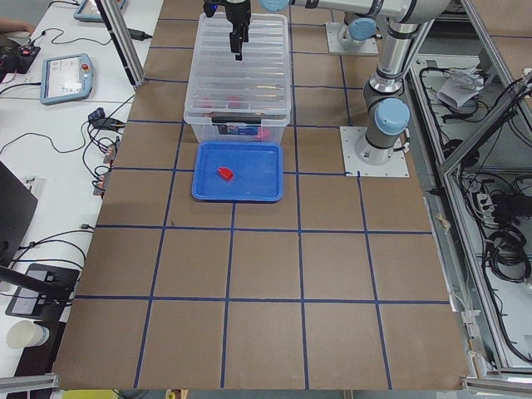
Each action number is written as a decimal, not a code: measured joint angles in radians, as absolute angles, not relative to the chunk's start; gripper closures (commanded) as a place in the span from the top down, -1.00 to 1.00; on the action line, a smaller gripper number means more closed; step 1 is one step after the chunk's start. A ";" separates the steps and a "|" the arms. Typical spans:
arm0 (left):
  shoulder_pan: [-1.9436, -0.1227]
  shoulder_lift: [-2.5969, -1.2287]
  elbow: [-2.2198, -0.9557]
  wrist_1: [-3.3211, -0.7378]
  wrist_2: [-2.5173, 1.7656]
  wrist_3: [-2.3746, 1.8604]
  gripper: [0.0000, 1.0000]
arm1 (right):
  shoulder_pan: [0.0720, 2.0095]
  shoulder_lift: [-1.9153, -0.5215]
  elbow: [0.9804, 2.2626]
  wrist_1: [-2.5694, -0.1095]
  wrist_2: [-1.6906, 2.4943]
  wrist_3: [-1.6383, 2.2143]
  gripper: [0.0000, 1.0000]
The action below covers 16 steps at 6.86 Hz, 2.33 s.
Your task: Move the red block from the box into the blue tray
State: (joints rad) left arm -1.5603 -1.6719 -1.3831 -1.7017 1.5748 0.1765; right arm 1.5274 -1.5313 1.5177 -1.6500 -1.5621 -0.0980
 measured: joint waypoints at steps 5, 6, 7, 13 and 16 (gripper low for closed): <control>-1.556 -1.666 -1.396 -1.693 1.601 0.140 1.00 | 1.624 -1.461 1.423 -1.563 -1.568 -0.011 1.00; -1.556 -1.666 -1.396 -1.694 1.602 0.140 1.00 | 1.624 -1.462 1.424 -1.563 -1.569 -0.010 1.00; -1.556 -1.664 -1.398 -1.696 1.602 0.140 1.00 | 1.624 -1.462 1.425 -1.563 -1.571 -0.010 1.00; -1.555 -1.653 -1.404 -1.686 1.603 0.141 1.00 | 1.624 -1.465 1.430 -1.560 -1.573 -0.011 1.00; -1.555 -1.652 -1.404 -1.677 1.603 0.141 1.00 | 1.624 -1.464 1.430 -1.562 -1.572 -0.011 1.00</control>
